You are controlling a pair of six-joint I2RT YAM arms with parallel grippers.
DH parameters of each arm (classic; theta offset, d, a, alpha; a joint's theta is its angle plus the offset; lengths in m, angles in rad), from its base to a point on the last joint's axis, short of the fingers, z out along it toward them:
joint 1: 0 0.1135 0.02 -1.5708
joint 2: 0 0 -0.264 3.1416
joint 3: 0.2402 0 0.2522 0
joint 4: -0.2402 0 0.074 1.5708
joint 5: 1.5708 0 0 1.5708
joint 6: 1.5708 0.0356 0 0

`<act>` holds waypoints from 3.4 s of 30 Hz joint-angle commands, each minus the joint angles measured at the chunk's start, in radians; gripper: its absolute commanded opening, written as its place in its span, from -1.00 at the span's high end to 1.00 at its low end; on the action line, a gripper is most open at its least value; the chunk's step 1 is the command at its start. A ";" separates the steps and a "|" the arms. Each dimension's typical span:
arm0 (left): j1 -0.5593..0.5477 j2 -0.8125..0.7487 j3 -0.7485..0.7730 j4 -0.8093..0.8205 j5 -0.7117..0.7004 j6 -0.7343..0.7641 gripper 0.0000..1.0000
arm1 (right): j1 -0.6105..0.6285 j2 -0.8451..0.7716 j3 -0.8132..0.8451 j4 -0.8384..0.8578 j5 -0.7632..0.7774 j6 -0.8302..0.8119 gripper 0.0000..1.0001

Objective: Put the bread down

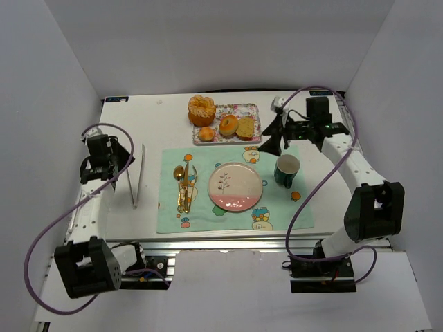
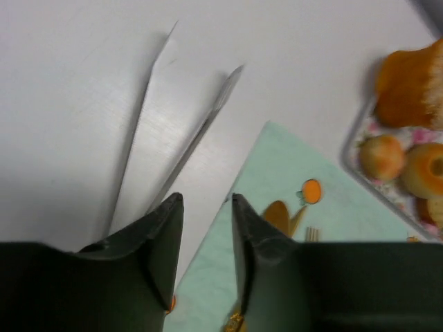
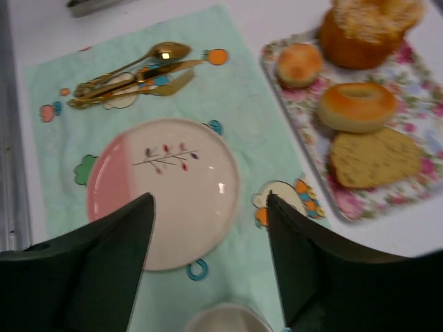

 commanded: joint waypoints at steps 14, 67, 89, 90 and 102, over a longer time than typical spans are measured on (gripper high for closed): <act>0.032 0.292 0.015 -0.027 0.053 0.466 -0.94 | 0.073 -0.003 -0.080 0.026 0.024 0.005 -0.79; -0.437 0.372 0.164 0.376 0.390 -0.304 0.31 | -0.037 -0.010 -0.017 0.029 0.056 0.054 -0.79; -0.587 0.667 0.387 0.357 0.525 -0.480 0.13 | -0.086 -0.012 -0.054 0.061 0.039 0.082 -0.79; -0.595 0.680 0.393 0.350 0.530 -0.482 0.11 | -0.086 -0.010 -0.054 0.061 0.039 0.082 -0.79; -0.621 0.707 0.379 0.373 0.571 -0.568 0.04 | -0.093 -0.010 -0.070 0.060 0.036 0.079 -0.79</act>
